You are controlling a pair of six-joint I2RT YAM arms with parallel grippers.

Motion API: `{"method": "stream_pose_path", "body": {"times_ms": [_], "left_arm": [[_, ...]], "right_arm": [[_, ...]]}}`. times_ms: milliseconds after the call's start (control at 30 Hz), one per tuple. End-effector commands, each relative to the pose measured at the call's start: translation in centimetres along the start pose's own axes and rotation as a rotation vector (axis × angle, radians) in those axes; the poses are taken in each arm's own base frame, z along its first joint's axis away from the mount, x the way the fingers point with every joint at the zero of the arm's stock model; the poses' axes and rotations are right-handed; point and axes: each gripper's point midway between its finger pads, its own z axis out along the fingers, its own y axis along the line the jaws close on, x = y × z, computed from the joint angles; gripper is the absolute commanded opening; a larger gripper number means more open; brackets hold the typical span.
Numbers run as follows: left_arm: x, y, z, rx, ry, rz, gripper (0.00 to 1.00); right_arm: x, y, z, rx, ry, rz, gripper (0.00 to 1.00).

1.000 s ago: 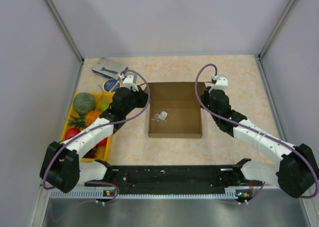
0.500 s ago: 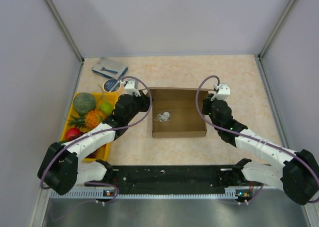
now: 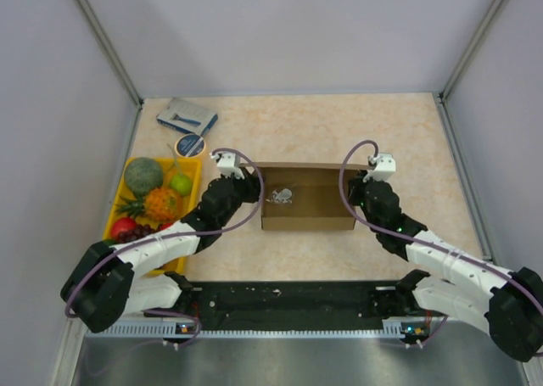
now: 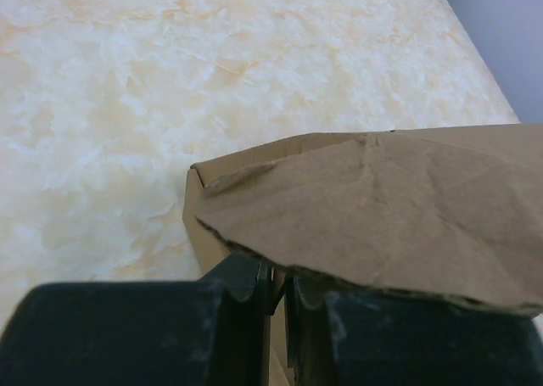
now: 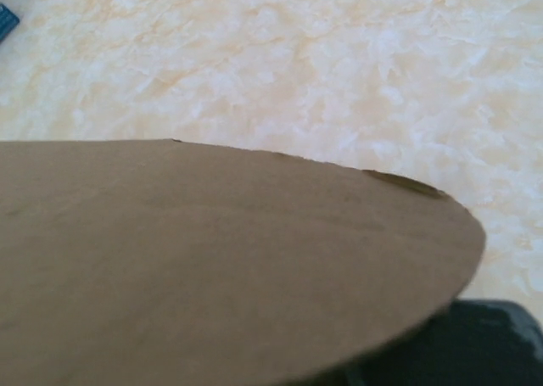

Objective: Fold the paper box

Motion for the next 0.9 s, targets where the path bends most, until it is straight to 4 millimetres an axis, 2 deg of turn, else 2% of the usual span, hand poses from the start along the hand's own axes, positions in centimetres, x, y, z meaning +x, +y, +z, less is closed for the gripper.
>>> {"method": "stream_pose_path", "body": {"times_ms": [0,33,133,200,233,367,400,433,467,533,567,633,667,700,733,767,800,833,867], "left_arm": [[6.5,1.8,-1.7,-0.037,0.192,0.008,0.0],[6.7,1.9,-1.7,-0.042,0.193,0.01,0.0],[7.1,2.1,-2.0,-0.049,0.194,0.015,0.0],[7.3,2.2,-2.2,-0.049,0.188,0.012,0.0],[7.5,2.2,-2.3,-0.051,0.189,0.009,0.0],[7.7,2.4,-2.4,-0.059,0.187,0.004,0.0],[7.7,2.5,-2.4,-0.061,0.186,0.004,0.0],[7.7,2.5,-2.4,-0.063,0.185,0.006,0.0],[7.7,2.6,-2.4,-0.066,0.183,0.007,0.0],[7.8,2.9,-2.5,-0.075,0.181,0.007,0.0],[7.9,3.0,-2.6,-0.079,0.182,0.009,0.0],[7.9,3.1,-2.8,-0.081,0.177,0.012,0.0],[7.8,3.2,-2.9,-0.082,0.173,0.014,0.0],[7.9,3.3,-2.9,-0.087,0.171,0.014,0.0],[7.9,3.4,-3.0,-0.089,0.172,0.015,0.0],[7.7,3.3,-3.0,-0.087,0.166,0.015,0.0],[7.7,3.3,-3.1,-0.087,0.162,0.014,0.0],[7.7,3.5,-3.1,-0.093,0.164,0.017,0.0],[7.5,3.5,-3.1,-0.095,0.157,0.021,0.0]], "right_arm": [[2.5,-0.1,-1.6,-0.032,0.08,0.004,0.18],[2.8,-0.3,-1.9,-0.03,0.09,0.011,0.21],[2.5,-0.3,-3.4,-0.056,0.106,0.031,0.38],[1.8,0.4,-4.6,-0.102,0.137,0.046,0.42],[0.8,0.9,-5.5,-0.135,0.133,0.065,0.46],[-0.4,3.1,-10.1,-0.278,0.259,0.135,0.54],[-0.8,3.3,-11.1,-0.3,0.269,0.153,0.6],[-1.4,3.4,-11.9,-0.315,0.274,0.178,0.83],[-3.2,4.3,-13.6,-0.368,0.258,0.245,0.99],[-3.8,5.2,-15.6,-0.447,0.293,0.264,0.99],[-5.1,6.1,-17.2,-0.515,0.293,0.287,0.99],[-5.8,6.2,-18.2,-0.515,0.319,0.303,0.99],[-7.8,7.0,-18.8,-0.546,0.308,0.307,0.99],[-8.4,7.4,-18.8,-0.545,0.324,0.303,0.99],[-11.6,8.3,-19.6,-0.574,0.282,0.32,0.99],[-12.8,9.1,-19.7,-0.584,0.294,0.34,0.99],[-12.5,10.3,-18.1,-0.558,0.364,0.339,0.99],[-15.1,11.5,-18.5,-0.598,0.344,0.357,0.99],[-15.2,12.8,-18.1,-0.617,0.396,0.381,0.99]]}}
